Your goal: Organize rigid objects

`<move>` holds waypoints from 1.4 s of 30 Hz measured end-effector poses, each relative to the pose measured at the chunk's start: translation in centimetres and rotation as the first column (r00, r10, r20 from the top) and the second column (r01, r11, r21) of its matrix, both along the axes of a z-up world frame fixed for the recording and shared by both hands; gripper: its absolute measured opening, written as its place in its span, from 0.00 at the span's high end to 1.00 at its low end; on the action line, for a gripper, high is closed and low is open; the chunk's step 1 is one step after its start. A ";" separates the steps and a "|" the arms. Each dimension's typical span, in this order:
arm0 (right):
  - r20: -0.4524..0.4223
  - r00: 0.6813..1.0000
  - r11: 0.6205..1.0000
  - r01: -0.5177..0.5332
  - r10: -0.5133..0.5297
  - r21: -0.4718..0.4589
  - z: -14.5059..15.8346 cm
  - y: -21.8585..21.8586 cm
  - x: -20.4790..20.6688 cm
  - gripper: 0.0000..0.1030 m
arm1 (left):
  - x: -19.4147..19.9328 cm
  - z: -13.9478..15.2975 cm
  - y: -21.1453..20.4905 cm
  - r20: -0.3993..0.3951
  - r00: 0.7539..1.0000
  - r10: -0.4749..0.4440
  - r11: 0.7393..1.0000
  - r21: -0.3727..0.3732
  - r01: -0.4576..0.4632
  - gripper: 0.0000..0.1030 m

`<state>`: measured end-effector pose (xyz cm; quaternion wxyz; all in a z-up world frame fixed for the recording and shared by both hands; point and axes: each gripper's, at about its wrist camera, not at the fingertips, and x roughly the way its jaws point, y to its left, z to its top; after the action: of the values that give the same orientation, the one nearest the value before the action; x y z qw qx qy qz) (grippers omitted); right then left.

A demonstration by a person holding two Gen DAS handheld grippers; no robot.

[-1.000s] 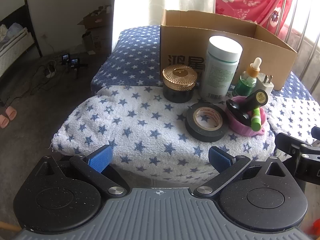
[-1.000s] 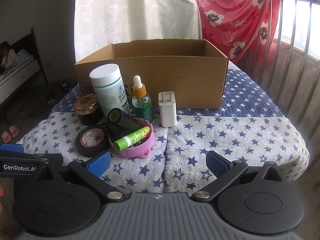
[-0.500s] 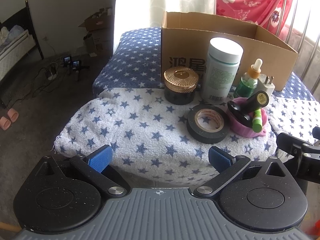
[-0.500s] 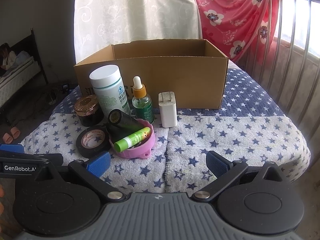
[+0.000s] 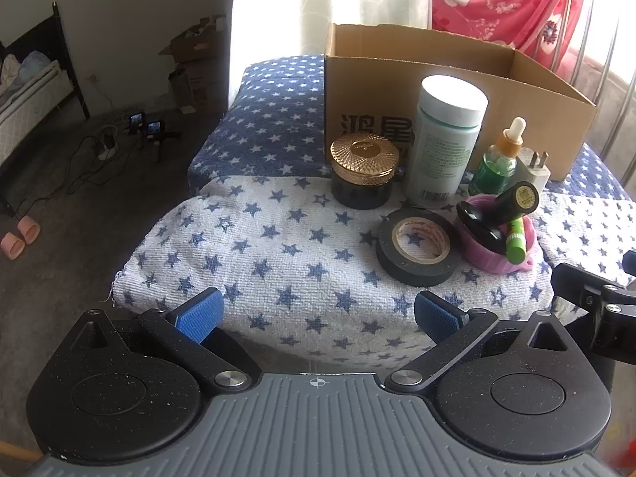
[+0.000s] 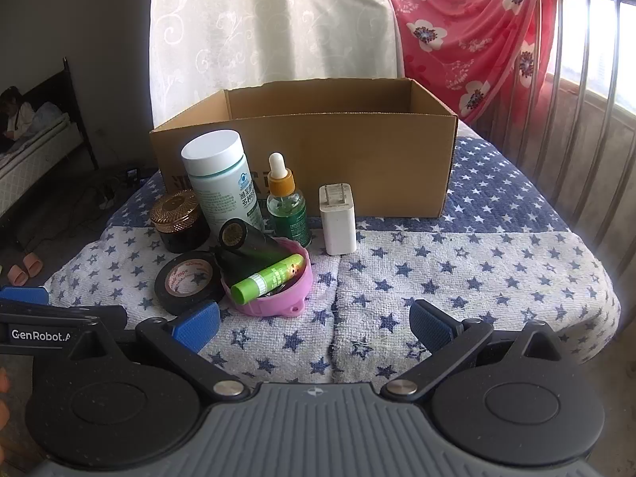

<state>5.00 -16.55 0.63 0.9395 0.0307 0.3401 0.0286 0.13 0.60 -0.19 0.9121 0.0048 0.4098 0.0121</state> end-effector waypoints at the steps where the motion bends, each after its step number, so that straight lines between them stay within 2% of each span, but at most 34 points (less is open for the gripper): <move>1: 0.001 1.000 1.000 -0.001 0.001 -0.001 0.0 0.0 0.0 0.00 | 0.0 0.0 0.0 0.000 1.000 0.000 1.000 0.000 0.000 0.00; 20: 0.012 1.000 1.000 0.008 -0.008 0.015 0.2 -0.4 0.2 0.00 | 0.2 0.0 0.0 0.000 1.000 -0.011 1.000 0.002 0.011 0.00; 27: 0.049 0.999 0.998 0.001 -0.004 0.056 0.4 -1.4 -0.2 0.00 | -0.4 0.5 -0.8 0.063 0.995 -0.077 0.997 -0.023 0.079 0.00; 33: 0.182 0.983 0.996 -0.024 0.008 0.089 1.7 -3.6 -1.0 0.00 | -0.9 0.7 -2.0 0.151 0.969 -0.195 0.977 -0.051 0.205 0.00; 38: 0.245 0.963 0.984 -0.139 0.109 0.110 2.4 -3.8 -0.4 0.01 | -0.6 0.9 -3.3 0.220 0.931 -0.292 0.947 -0.073 0.314 0.03; 41: 0.233 0.956 0.965 -0.218 0.181 0.144 2.4 -3.3 0.8 0.13 | -0.1 1.1 -4.1 0.241 0.915 -0.324 0.935 -0.067 0.349 0.08; 42: 0.228 0.954 0.960 -0.234 0.197 0.151 2.4 -3.2 1.2 0.20 | 0.1 1.1 -4.3 0.246 0.911 -0.331 0.932 -0.063 0.356 0.09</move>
<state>6.23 -19.77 3.02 0.9549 0.0729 0.2362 0.1643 0.27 -3.71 0.92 0.9403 0.0270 0.2936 -0.1698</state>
